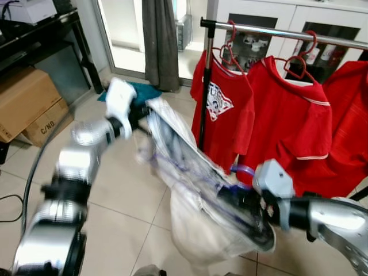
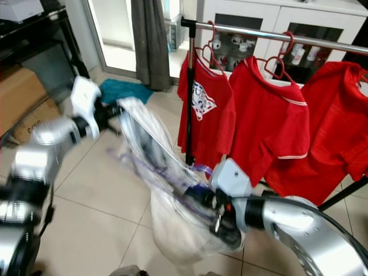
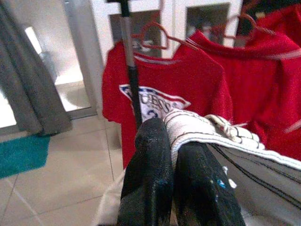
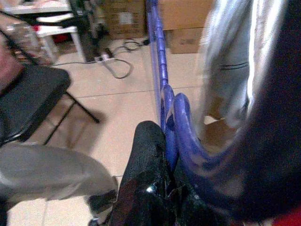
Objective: Hang hanger
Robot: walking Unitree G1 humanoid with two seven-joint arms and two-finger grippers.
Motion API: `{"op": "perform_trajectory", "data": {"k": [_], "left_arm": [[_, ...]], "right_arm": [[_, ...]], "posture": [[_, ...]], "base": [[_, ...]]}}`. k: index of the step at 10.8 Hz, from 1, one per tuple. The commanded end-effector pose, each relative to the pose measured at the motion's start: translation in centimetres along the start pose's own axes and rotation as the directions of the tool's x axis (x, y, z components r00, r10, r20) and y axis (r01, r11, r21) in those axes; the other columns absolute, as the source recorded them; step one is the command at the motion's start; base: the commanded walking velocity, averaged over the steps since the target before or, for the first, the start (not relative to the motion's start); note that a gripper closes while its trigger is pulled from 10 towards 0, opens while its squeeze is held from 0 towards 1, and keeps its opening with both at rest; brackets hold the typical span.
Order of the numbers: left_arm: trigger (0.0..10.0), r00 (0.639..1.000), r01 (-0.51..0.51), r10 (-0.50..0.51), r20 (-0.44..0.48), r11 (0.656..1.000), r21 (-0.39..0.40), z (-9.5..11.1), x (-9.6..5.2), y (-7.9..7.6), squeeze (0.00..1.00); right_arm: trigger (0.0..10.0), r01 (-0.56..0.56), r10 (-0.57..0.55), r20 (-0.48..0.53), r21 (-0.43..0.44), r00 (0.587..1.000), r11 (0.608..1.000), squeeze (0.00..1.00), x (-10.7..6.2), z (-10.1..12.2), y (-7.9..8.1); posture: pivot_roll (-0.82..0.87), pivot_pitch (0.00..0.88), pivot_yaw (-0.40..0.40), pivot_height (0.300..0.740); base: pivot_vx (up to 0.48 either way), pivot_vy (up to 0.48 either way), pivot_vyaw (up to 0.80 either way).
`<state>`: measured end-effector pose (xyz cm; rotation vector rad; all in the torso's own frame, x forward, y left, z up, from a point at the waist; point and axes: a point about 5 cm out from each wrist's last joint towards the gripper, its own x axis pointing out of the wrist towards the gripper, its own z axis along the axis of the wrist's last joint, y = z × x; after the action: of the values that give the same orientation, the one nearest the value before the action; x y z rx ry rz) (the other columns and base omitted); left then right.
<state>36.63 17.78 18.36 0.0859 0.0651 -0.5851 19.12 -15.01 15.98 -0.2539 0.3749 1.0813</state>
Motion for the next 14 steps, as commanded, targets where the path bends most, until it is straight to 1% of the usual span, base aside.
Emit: {"op": "perform_trajectory", "data": {"k": [1,2,3,4,5,6,7,8,9,10,11,12,13,14], "left_arm": [[0.0,0.995,-0.072,0.074,0.060,0.997,-0.029,1.6,-0.7,2.0,0.00],[0.0,0.991,-0.119,0.124,0.052,0.988,-0.095,0.9,-0.8,2.8,0.00],[0.0,0.982,-0.183,0.187,0.017,0.973,-0.138,-0.2,-1.0,3.5,0.00],[0.0,0.981,-0.194,0.193,-0.022,0.966,-0.171,-1.7,-1.0,3.2,0.00],[0.0,0.992,-0.126,0.122,-0.033,0.976,-0.180,-2.5,-0.7,1.8,0.00],[0.0,0.997,-0.073,0.067,-0.037,0.980,-0.187,-3.0,-0.5,0.6,0.00],[0.0,0.998,0.031,-0.040,-0.044,0.983,-0.182,-3.8,-0.5,-2.0,0.00],[0.0,0.994,0.094,-0.102,-0.029,0.977,-0.193,-4.0,-0.9,-4.1,0.00],[0.0,0.991,0.120,-0.128,-0.031,0.975,-0.188,-4.2,-1.5,-5.5,0.00],[0.0,0.993,0.104,-0.113,-0.035,0.976,-0.193,-4.5,-2.3,-6.4,0.00],[0.0,0.998,0.042,-0.050,-0.039,0.982,-0.186,-4.6,-2.7,-6.5,0.00],[0.0,0.999,0.002,-0.008,-0.038,0.984,-0.178,-4.6,-2.8,-6.4,0.00],[10.0,0.990,-0.127,0.117,-0.082,0.982,-0.138,-5.5,-3.6,-6.4,0.00],[10.0,0.984,-0.163,0.152,-0.097,0.980,-0.114,-5.9,-4.0,-6.4,0.00]], "right_arm": [[0.0,0.006,-0.005,-0.017,0.030,1.000,1.000,0.00,-0.6,-0.4,-0.3],[0.0,0.018,-0.023,0.060,0.082,0.998,0.996,0.00,-1.0,-0.2,-0.6],[0.0,0.010,-0.036,0.165,0.153,0.986,0.988,0.00,-1.5,0.1,-0.8],[0.0,0.025,-0.086,0.268,0.222,0.960,0.975,0.00,-1.8,0.4,-1.0],[0.0,0.138,-0.265,0.379,0.330,0.886,0.934,0.00,-1.9,0.7,-2.3],[0.0,0.206,-0.399,0.433,0.428,0.808,0.880,0.00,-1.8,0.9,-3.2],[0.0,0.271,-0.583,0.453,0.582,0.675,0.767,0.00,-1.5,0.9,-4.3],[0.0,0.371,-0.709,0.374,0.655,0.598,0.659,0.00,-0.8,0.2,-5.0],[0.0,0.422,-0.790,0.324,0.706,0.521,0.569,0.00,-0.6,-0.2,-5.3],[4.5,0.432,-0.861,0.292,0.770,0.416,0.470,0.00,-0.9,-0.3,-5.8],[10.0,0.495,-0.873,0.237,0.747,0.427,0.444,0.00,-0.6,-0.6,-6.0],[10.0,0.538,-0.864,0.198,0.712,0.462,0.451,0.00,-0.2,-1.0,-6.0],[10.0,0.689,-0.845,0.042,0.558,0.533,0.463,0.00,0.8,-2.9,-5.2],[10.0,0.729,-0.850,0.003,0.513,0.527,0.454,0.00,1.0,-3.5,-5.0]], "posture": [[-0.04,0.000,0.010,0.723],[-0.04,0.000,0.013,0.723],[-0.05,0.000,0.014,0.723],[-0.05,0.000,0.017,0.723],[-0.06,0.000,0.017,0.723],[-0.06,0.000,0.019,0.723],[-0.05,0.000,0.018,0.723],[-0.05,0.000,0.018,0.723],[-0.04,0.000,0.016,0.723],[-0.03,0.000,0.013,0.723],[-0.02,0.000,0.012,0.723],[-0.02,0.000,0.012,0.723],[-0.02,0.000,0.009,0.723],[-0.02,0.000,0.005,0.723]], "base": [[0.000,0.000,0.00],[0.000,0.000,0.00],[0.000,0.000,0.00],[0.000,0.000,0.00],[0.000,0.000,0.00],[0.000,0.000,0.00],[0.000,0.000,0.00],[0.000,0.000,0.00],[0.000,0.000,0.00],[0.000,0.000,0.00],[0.000,0.000,0.00],[0.000,0.000,0.00],[0.000,0.000,-0.78],[0.000,0.000,-0.78]]}}
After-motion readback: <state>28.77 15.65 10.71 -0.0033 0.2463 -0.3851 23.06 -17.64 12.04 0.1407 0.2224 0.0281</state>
